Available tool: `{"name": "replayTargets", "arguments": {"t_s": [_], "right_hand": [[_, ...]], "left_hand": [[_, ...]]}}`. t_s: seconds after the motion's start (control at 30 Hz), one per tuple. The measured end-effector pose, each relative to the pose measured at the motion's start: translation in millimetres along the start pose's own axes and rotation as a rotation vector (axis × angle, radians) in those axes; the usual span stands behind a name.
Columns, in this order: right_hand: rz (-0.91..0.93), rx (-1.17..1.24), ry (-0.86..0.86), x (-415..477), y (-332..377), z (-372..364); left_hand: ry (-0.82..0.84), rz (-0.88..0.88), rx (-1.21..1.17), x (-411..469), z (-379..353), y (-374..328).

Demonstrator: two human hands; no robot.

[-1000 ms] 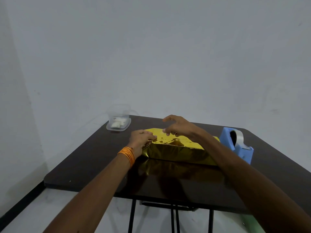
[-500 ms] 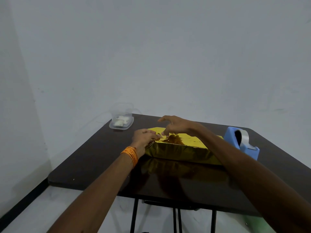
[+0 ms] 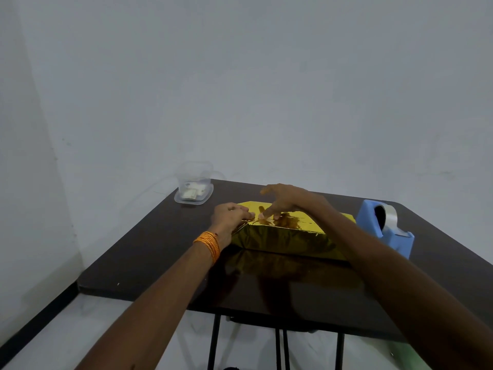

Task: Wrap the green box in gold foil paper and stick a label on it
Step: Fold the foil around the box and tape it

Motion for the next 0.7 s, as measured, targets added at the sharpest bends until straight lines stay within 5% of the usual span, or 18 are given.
{"name": "replayTargets", "arguments": {"t_s": [0.7], "right_hand": [[0.005,0.211,-0.267,-28.9,-22.5,-19.1]], "left_hand": [[-0.044,-0.085,0.194,-20.9,-12.9,-18.0]]}}
Point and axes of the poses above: each hand's wrist, its own x-axis towards the middle knuckle, its own z-axis out of the back of the hand, y = z × x, the point moved 9 cm from there along x, towards the middle knuckle, and after that the axes turned 15 degrees about -x, right-handed, at the moved point
